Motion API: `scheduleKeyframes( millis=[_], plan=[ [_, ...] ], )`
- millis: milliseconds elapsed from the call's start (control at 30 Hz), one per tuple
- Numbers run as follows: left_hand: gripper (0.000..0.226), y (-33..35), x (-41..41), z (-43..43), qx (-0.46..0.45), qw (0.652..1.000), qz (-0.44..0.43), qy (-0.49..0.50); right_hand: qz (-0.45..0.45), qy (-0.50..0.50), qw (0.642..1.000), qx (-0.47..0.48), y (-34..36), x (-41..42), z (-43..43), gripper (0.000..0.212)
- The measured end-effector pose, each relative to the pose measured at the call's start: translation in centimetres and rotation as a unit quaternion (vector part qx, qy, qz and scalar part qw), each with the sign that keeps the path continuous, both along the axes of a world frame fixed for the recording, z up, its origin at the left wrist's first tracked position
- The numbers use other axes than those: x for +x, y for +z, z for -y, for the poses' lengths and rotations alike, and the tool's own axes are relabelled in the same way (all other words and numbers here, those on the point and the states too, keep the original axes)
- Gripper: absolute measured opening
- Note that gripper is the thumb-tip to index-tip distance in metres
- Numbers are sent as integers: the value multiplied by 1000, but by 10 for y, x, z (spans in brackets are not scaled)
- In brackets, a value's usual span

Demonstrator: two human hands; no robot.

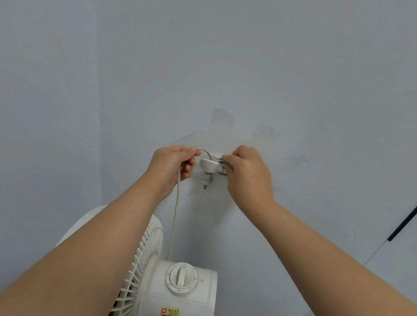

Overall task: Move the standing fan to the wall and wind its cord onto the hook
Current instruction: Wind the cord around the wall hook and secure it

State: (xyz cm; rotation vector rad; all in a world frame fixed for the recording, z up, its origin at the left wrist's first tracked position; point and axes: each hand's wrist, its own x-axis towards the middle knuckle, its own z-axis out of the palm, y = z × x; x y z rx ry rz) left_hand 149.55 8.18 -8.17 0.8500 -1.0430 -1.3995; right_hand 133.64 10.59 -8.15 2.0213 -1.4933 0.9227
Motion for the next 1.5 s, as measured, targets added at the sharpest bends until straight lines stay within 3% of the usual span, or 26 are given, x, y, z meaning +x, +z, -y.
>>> scheduleKeyframes(
  millis=[200,400,533,633,700,867,1067,1200,1500],
  plan=[
    [30,4,-2,0,-8,999,21,37,-19,0,997,78,10,-2,2,21],
    [28,7,5,-7,-10,998,-18,-58,-19,-38,986,159,24,4,-3,26],
    [28,6,5,-9,-27,996,6,-89,145,-13,960,240,38,1,-3,31],
    [26,5,3,-10,-34,994,13,-102,306,36,897,317,46,-4,-7,27],
    [25,4,3,-10,-44,993,21,-111,350,45,871,342,50,-4,-10,17],
    [24,3,8,-10,-57,990,54,-120,334,1,862,382,58,9,-14,35],
    [34,3,9,-12,-56,981,99,-160,349,-26,844,406,62,20,-14,33],
    [26,5,9,-15,-48,973,136,-182,371,-15,831,414,66,21,-17,22],
    [23,4,7,-14,-22,960,192,-201,343,-66,829,437,70,25,-14,31]
  ],
)
